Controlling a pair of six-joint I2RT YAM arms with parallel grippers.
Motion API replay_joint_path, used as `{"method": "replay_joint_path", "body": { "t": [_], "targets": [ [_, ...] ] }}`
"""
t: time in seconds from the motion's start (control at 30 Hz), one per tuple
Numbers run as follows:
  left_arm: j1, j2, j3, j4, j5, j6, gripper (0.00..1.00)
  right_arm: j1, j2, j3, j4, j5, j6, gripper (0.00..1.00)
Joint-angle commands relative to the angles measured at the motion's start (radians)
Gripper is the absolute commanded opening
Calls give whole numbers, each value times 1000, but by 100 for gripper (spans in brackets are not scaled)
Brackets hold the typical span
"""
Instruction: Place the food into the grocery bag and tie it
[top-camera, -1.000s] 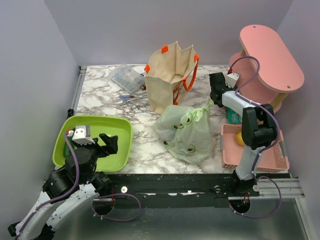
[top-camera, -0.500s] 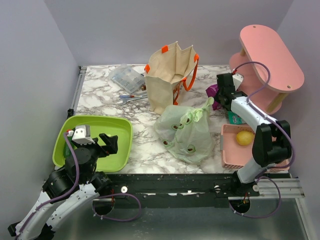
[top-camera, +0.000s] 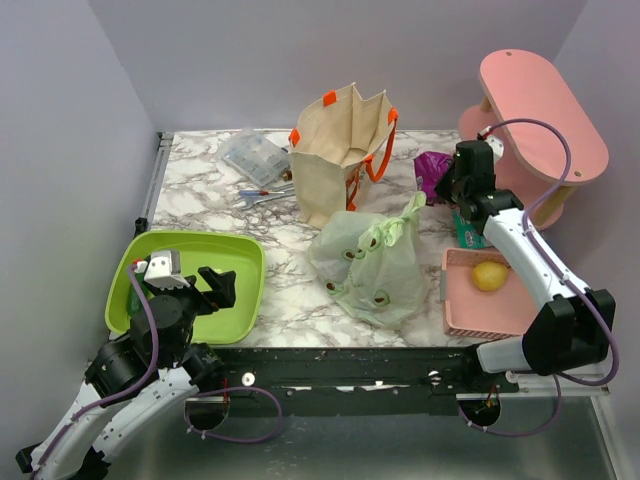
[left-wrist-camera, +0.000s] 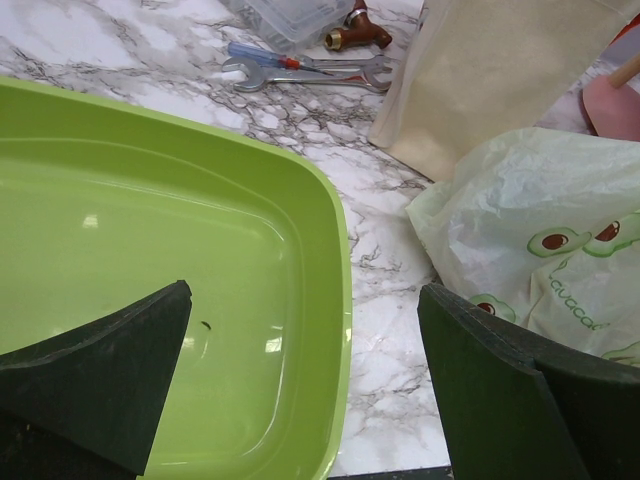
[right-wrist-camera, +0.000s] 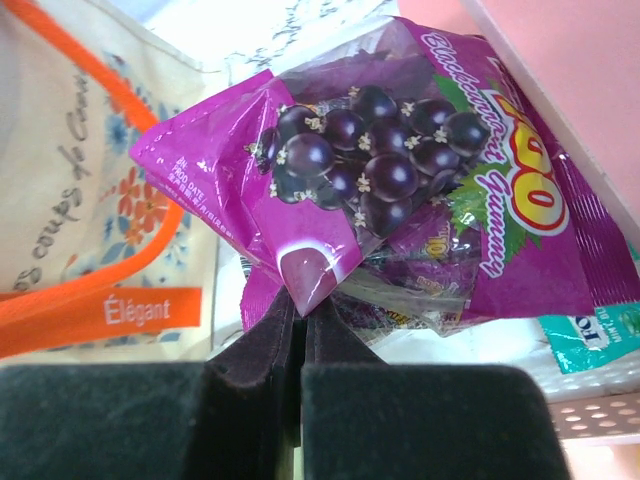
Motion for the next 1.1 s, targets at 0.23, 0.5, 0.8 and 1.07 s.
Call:
{"method": "replay_joint_path", "body": {
  "t": [0.23, 0.5, 0.8, 1.07],
  "targets": [
    [6, -4, 9, -21, -20, -26, 98, -9, -106, 137, 60, -134, -7, 1],
    [6, 0, 10, -22, -14, -29, 98, -9, -95, 244, 112, -273, -25, 1],
    [6, 3, 11, -22, -11, -29, 98, -9, -68, 305, 264, -451, 40, 1],
    [5, 1, 9, -18, -8, -26, 98, -9, 15, 378, 422, -524, 140, 1]
  ]
}}
